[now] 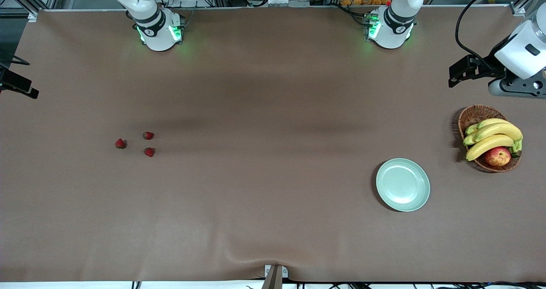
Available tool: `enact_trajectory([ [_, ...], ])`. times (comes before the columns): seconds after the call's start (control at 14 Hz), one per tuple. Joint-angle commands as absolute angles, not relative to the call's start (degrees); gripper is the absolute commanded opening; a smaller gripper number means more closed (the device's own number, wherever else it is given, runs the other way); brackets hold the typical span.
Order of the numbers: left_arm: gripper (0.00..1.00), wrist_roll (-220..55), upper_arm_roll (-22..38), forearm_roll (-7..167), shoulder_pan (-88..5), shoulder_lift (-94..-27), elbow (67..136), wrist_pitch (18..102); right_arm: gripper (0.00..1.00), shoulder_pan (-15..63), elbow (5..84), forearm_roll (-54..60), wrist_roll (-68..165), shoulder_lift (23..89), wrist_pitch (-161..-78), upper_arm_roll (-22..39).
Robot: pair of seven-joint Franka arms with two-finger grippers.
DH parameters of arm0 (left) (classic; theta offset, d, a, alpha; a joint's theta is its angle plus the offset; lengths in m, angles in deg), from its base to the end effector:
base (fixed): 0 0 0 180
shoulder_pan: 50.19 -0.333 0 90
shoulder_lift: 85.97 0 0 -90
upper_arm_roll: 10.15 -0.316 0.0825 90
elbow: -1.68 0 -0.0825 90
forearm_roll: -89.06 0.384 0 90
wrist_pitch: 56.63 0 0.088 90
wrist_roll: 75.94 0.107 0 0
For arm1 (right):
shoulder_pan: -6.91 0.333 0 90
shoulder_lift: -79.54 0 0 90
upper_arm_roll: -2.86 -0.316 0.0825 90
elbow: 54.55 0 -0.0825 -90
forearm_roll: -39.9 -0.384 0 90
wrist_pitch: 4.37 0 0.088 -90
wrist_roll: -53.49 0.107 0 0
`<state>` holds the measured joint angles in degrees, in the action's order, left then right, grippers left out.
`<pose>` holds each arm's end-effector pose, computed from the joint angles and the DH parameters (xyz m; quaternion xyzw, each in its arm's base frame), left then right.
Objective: Collect all strawberries into plate
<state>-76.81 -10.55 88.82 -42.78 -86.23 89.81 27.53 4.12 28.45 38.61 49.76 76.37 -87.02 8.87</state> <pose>0.5385 -0.0667 0.6336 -0.9980 0.0537 0.0324 0.0001 0.5528 -0.0810 0.6399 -0.9986 0.0431 0.0295 0.0116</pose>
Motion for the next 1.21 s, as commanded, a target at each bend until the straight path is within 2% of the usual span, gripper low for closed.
enact_trajectory([
  [0.0,1.0,-75.59,-10.5,88.44,-43.16,-86.76,89.49,26.52,1.0,3.75,28.33,40.86,50.68,77.26,-86.19,7.87],
  [0.85,1.0,-75.67,-10.32,88.35,-43.25,-86.76,89.05,26.69,1.0,3.66,28.33,40.25,50.94,77.08,-85.4,7.52],
  [1.14,1.0,-75.58,-10.41,88.18,-43.24,-86.59,88.52,26.69,1.0,4.36,31.13,40.25,51.47,76.38,-85.13,7.43],
])
